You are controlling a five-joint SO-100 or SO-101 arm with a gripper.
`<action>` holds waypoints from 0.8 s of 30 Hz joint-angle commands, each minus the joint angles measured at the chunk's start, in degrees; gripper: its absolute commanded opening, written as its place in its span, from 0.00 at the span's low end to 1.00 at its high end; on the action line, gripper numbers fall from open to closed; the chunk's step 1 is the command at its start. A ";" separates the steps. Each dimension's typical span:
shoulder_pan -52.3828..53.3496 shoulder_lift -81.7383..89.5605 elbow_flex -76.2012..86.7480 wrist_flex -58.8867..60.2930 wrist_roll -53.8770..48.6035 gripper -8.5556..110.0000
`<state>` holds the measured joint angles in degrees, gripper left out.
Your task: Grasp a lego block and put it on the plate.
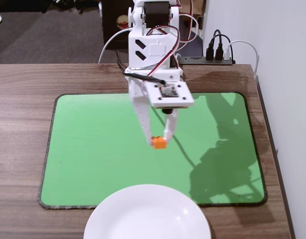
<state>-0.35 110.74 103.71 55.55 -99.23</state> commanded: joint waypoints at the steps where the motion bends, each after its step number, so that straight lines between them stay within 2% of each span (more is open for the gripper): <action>1: 0.18 -2.11 -4.48 -1.76 0.79 0.11; 11: 0.70 -21.01 -16.17 -1.32 5.45 0.11; 24: 1.67 -33.22 -22.06 -1.93 8.88 0.12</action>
<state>1.23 77.17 84.55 54.40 -90.79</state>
